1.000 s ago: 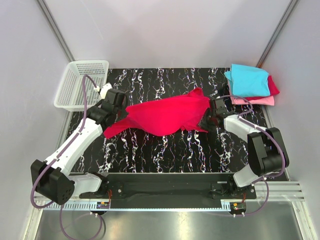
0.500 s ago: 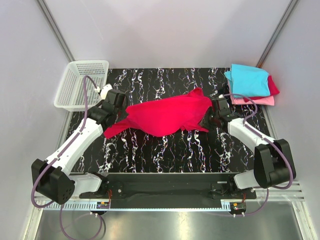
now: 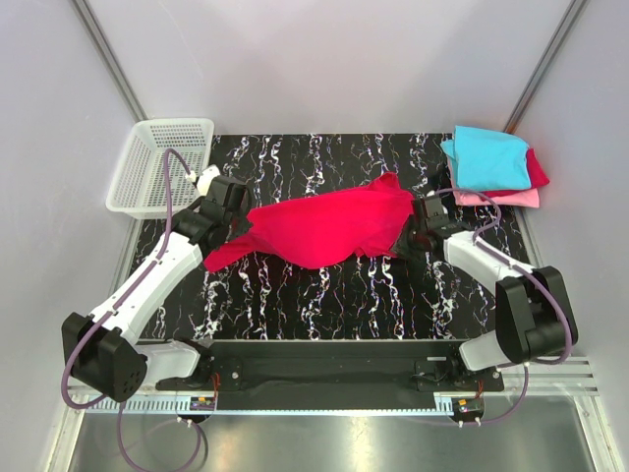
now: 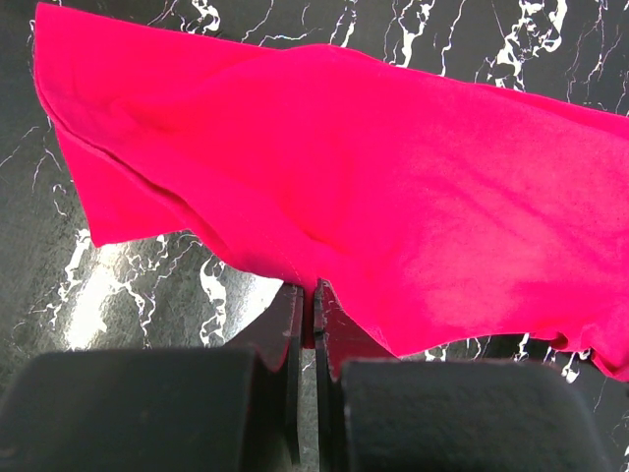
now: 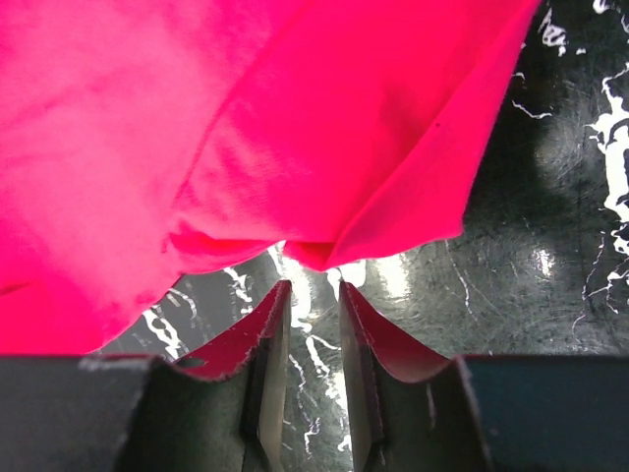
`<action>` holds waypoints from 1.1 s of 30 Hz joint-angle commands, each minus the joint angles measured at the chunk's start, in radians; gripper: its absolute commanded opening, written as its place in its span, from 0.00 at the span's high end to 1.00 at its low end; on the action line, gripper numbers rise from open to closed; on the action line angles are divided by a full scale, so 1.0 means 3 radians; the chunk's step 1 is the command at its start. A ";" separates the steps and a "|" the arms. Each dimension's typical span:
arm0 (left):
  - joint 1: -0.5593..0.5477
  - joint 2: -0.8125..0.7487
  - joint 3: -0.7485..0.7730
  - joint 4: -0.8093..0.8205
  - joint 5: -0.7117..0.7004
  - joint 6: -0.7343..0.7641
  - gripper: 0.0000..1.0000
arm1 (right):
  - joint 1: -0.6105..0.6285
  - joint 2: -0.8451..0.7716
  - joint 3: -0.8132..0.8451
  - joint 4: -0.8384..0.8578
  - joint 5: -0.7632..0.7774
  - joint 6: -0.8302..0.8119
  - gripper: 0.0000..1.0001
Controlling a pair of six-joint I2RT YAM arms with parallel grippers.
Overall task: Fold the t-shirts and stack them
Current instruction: Flatten the tshirt out
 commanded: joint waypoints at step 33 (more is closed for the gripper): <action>0.0033 0.0010 -0.0063 0.0079 -0.0061 0.0020 1.00 | 0.0099 0.0209 0.0128 0.0204 0.0251 0.0044 0.72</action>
